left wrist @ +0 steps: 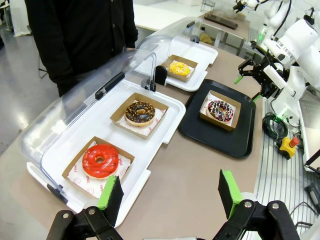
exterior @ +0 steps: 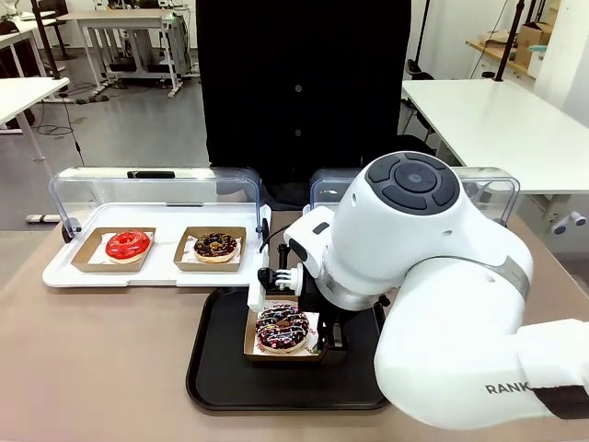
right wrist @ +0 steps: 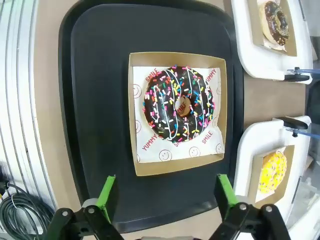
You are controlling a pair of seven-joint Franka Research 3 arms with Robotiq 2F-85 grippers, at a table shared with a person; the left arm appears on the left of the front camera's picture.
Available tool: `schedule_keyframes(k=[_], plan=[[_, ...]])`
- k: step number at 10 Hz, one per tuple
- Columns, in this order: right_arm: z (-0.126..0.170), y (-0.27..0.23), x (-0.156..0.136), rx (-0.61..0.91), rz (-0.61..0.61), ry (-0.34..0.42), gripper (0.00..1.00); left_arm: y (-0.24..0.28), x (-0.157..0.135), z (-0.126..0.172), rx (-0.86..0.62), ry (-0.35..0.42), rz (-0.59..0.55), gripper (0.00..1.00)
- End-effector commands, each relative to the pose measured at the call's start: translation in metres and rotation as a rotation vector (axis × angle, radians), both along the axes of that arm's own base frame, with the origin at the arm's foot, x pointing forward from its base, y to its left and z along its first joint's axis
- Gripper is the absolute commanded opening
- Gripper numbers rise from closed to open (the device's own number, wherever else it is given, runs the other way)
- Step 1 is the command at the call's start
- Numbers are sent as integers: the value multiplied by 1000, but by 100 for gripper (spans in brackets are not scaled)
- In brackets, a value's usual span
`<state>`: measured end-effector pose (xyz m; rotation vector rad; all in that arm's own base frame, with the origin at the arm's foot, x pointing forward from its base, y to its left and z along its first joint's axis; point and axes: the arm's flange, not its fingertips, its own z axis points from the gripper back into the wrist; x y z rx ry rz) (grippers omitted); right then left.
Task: Move the fourth donut from the left to the tray.
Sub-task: Pick up the Paper togo box containing the Donut indicated by the person and place it on the Handle tray.
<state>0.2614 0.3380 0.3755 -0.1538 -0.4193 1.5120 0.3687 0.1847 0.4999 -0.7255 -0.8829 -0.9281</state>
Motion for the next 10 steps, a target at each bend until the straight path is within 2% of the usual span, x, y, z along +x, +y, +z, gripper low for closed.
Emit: schedule_keyframes(k=[1,10], plan=[[-4,3,-2,-4,-8,-11,100,0,1,1,-20,-26,-7,100],[-4,3,-2,-4,-8,-11,100,0,1,1,-20,-26,-7,100]])
